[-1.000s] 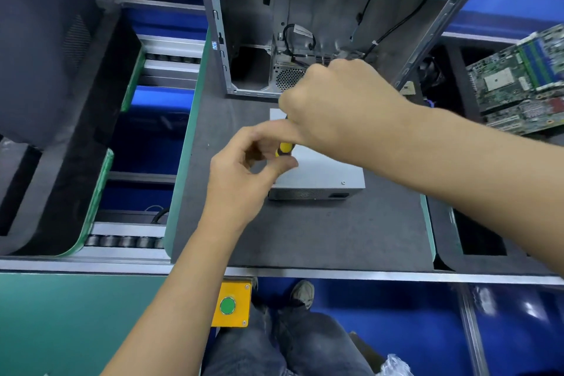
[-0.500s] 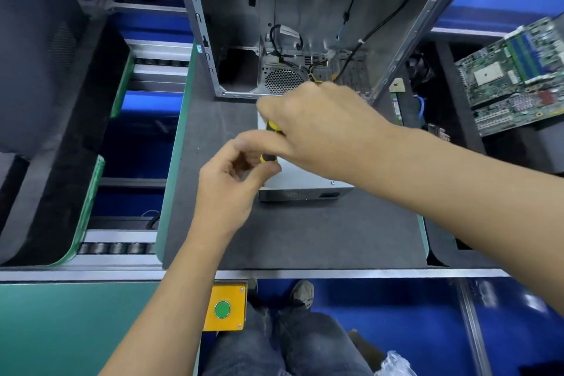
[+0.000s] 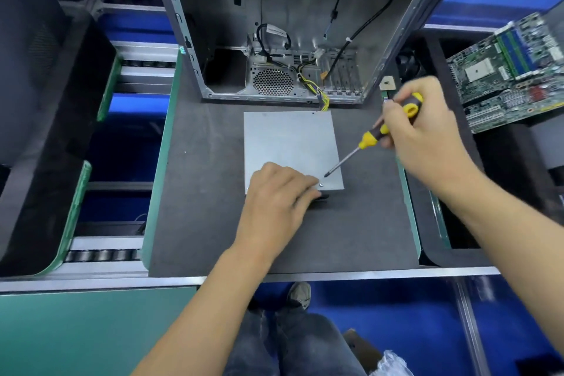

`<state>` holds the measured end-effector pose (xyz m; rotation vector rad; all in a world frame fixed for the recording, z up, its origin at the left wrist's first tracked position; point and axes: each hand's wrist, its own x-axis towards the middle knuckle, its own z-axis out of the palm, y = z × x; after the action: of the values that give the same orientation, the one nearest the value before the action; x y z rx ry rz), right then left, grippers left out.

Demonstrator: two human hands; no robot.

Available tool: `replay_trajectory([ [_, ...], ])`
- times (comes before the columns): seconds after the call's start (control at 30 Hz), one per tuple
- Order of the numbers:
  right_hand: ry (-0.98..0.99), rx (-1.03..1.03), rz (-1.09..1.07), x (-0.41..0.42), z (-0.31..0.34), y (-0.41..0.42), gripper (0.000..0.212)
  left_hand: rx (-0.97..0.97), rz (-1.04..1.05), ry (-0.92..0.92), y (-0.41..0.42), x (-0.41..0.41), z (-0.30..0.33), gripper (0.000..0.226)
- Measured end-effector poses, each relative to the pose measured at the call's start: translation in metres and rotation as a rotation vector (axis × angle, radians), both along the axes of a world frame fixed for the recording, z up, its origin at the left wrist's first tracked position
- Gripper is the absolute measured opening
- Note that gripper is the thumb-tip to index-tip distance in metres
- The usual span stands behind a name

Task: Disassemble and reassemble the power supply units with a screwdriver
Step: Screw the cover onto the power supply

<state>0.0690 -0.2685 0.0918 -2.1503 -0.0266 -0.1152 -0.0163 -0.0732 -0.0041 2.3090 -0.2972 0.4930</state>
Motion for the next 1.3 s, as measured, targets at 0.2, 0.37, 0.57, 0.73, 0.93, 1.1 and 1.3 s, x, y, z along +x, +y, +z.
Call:
replay_trajectory([
  [0.2,0.117,0.198,-0.15,-0.014,-0.039,-0.019,0.016,0.067,0.079,0.016,-0.014,0.007,-0.001,0.002],
  [0.37,0.106,0.28,-0.138,-0.013,-0.043,-0.016,0.013,0.043,0.082,0.112,-0.015,0.006,0.0,0.006],
  [0.57,0.06,0.264,-0.095,-0.016,-0.037,-0.011,0.015,0.026,0.084,0.266,-0.015,0.01,0.008,0.007],
  [0.73,-0.07,0.156,-0.044,-0.023,-0.023,-0.004,0.02,0.015,0.087,0.347,-0.015,0.013,0.011,0.004],
  [0.93,-0.189,0.047,0.116,-0.033,-0.01,0.005,0.023,0.006,0.107,0.375,-0.016,0.014,0.013,0.002],
  [1.1,-0.252,-0.093,0.262,-0.042,-0.005,0.009,0.012,0.003,0.094,0.371,-0.016,0.014,0.015,0.002],
  [1.3,-0.313,-0.334,0.35,-0.045,0.014,0.02,0.027,0.049,0.076,0.356,-0.015,0.014,0.014,0.002],
])
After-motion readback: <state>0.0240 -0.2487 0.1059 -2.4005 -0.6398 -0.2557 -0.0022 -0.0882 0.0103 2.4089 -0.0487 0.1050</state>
